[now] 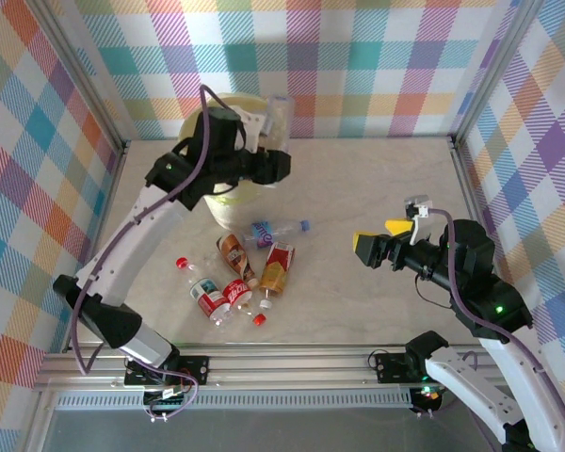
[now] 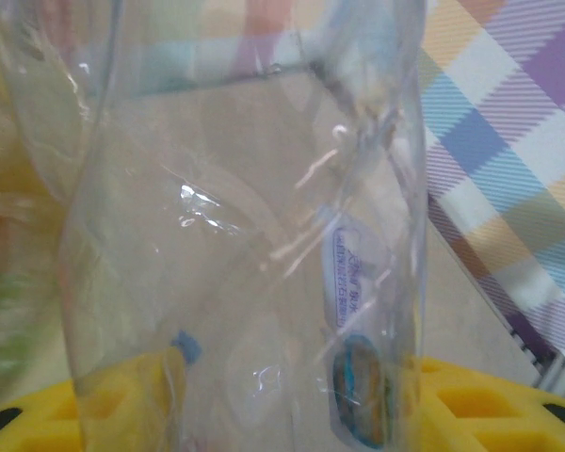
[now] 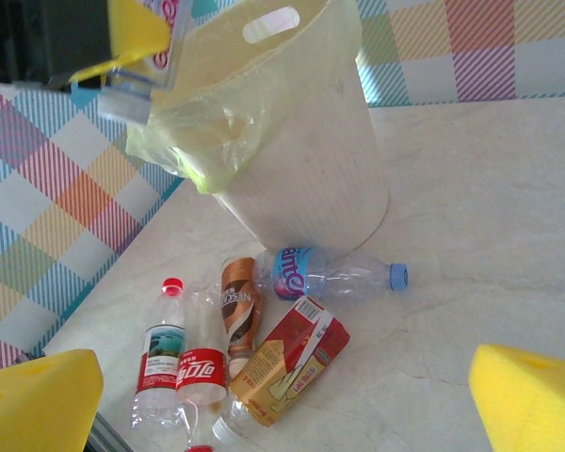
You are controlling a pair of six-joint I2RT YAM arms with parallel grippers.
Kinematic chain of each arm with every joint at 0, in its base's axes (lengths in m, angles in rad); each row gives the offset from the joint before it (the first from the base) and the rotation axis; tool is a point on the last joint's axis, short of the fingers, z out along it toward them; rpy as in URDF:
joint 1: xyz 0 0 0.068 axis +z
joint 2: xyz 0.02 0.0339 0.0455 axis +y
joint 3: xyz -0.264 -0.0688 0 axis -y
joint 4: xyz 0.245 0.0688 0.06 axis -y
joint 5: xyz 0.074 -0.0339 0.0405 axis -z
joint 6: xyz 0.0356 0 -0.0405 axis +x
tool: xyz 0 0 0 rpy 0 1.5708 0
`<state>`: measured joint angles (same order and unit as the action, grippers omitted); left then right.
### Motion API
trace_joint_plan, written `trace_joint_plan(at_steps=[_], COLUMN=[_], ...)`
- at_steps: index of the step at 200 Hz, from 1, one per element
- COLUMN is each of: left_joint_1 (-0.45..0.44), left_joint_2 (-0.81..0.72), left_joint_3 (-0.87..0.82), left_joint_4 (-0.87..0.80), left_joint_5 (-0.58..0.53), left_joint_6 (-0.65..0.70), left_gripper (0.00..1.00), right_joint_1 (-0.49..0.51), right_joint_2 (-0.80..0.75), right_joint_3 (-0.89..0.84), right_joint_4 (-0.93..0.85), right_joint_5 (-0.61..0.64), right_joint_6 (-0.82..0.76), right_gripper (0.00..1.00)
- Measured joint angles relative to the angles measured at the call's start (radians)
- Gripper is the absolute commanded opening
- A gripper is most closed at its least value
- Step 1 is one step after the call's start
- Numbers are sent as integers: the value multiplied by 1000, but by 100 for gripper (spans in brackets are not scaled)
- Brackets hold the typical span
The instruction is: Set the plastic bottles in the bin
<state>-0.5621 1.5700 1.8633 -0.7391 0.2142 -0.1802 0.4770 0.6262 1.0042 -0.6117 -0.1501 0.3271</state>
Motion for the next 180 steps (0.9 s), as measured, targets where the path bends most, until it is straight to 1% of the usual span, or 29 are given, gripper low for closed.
trace_joint_plan(at_steps=[49, 111, 153, 169, 180], left_joint_1=[124, 245, 267, 267, 267], left_joint_2=[124, 283, 362, 369, 369], left_joint_3=[165, 267, 290, 290, 290], left_joint_4=[-58, -82, -130, -146, -156], left_joint_5=[2, 3, 4, 3, 3], left_joint_6=[40, 51, 52, 59, 61], left_gripper=[50, 51, 53, 56, 59], right_joint_1=[0, 0, 0, 0, 0], right_joint_2=[2, 28, 24, 28, 41], right_joint_3=[-2, -13, -46, -70, -81], right_joint_4=[-2, -5, -2, 5, 6], right_joint_5=[29, 37, 85, 94, 94], right_joint_6=[0, 0, 21, 30, 32], right_gripper=[100, 100, 100, 100, 100])
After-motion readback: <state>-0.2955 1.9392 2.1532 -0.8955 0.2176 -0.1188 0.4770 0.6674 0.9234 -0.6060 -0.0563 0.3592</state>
